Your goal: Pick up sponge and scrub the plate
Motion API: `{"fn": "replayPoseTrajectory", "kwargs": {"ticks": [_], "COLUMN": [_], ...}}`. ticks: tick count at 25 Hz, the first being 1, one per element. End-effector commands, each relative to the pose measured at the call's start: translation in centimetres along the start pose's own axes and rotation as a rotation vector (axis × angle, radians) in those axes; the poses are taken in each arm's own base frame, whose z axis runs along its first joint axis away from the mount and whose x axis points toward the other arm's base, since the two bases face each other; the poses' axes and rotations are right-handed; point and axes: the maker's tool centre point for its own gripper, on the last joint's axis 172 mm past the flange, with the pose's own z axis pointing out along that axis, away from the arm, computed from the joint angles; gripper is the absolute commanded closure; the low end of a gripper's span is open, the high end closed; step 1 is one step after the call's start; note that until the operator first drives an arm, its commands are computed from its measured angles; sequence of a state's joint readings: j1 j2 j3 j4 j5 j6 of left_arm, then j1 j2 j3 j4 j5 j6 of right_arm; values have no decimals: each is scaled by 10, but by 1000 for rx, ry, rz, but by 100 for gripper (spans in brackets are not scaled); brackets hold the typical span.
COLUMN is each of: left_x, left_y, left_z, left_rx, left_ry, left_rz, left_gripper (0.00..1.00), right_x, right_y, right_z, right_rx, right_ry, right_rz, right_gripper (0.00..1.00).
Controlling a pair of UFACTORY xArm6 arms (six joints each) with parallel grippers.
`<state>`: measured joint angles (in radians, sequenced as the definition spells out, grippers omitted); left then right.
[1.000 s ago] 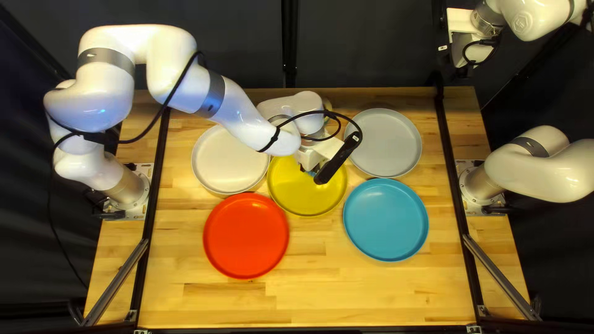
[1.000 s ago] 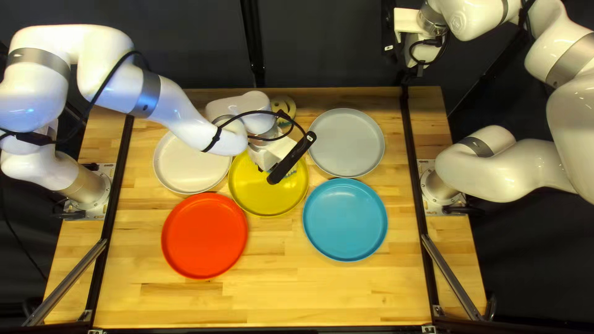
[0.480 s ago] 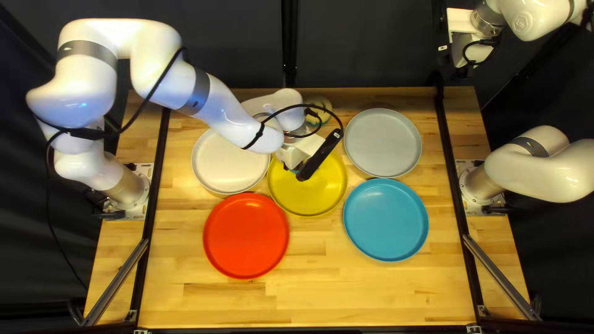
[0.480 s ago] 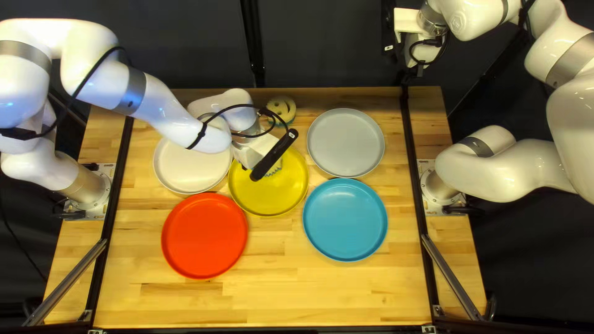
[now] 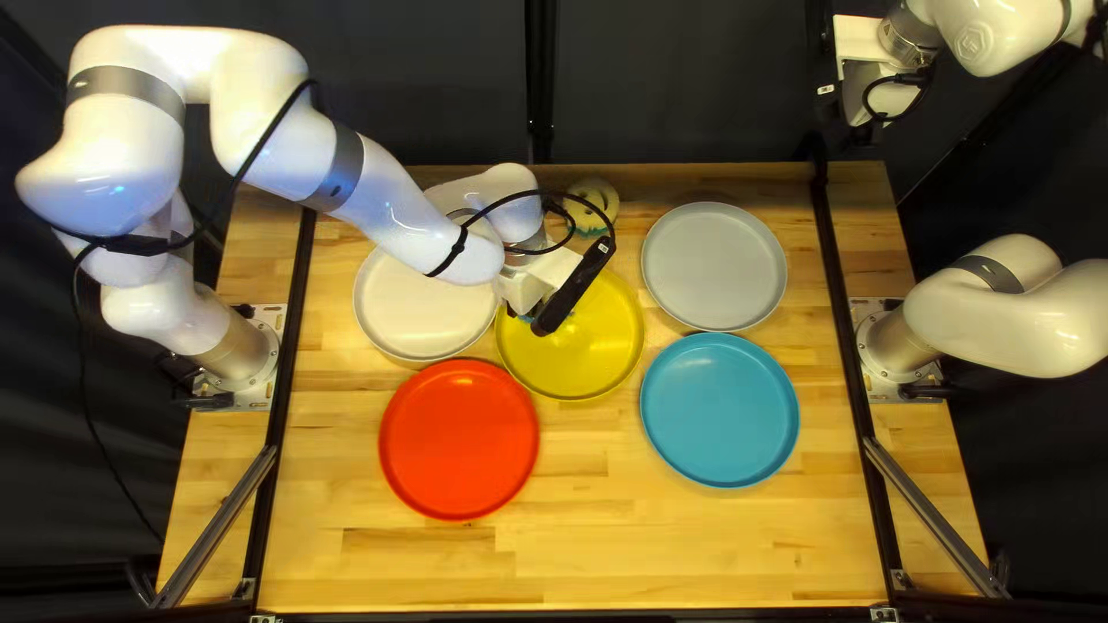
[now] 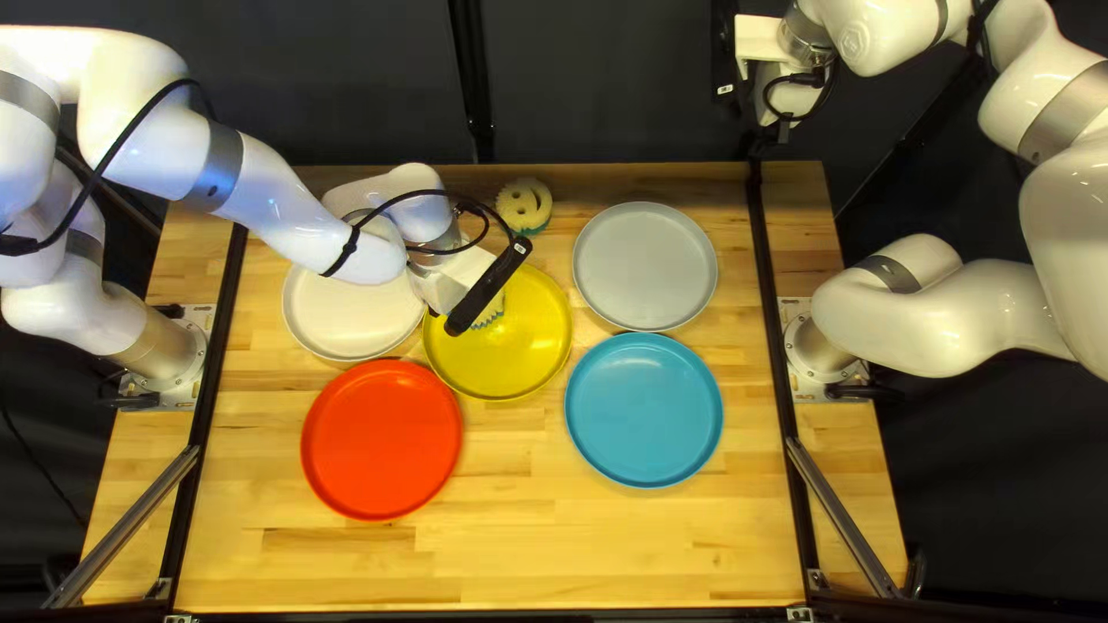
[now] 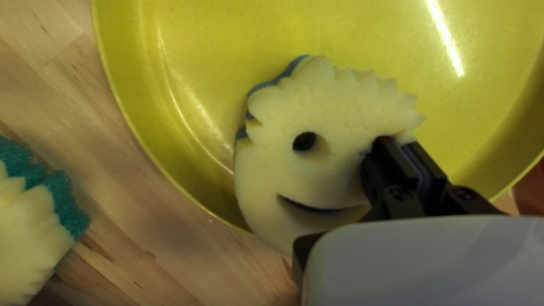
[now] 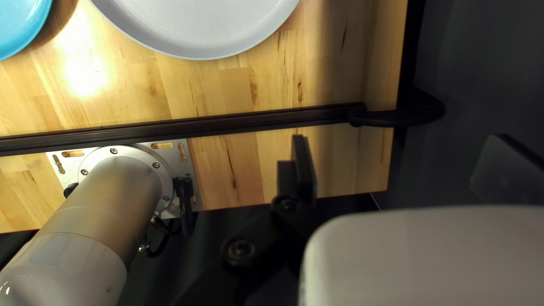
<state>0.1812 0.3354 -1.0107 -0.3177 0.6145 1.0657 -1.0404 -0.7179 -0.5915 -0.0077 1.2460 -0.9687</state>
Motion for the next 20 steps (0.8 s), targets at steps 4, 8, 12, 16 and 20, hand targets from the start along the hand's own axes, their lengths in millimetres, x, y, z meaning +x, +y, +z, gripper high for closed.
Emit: {"fn": "replayPoseTrajectory", "kwargs": {"ticks": [4,8,12,16,20], "left_x": [30,42,58,80,93], "left_y": [-23,-18,-2,20,37], "left_z": [3,8,19,25,21], "left_rx": [14,17,12,17,30], "left_ry": [9,13,16,16,16], "left_rz": [24,42,69,100,119], "left_gripper": [100,100,100,100,100], "right_x": [0,0,0,0,0], "right_y": [0,0,0,0,0], "right_z": [0,0,0,0,0], "right_rx": [0,0,0,0,0], "right_ry": [0,0,0,0,0], "right_rz": [0,0,0,0,0], "right_gripper": [0,0,0,0,0]}}
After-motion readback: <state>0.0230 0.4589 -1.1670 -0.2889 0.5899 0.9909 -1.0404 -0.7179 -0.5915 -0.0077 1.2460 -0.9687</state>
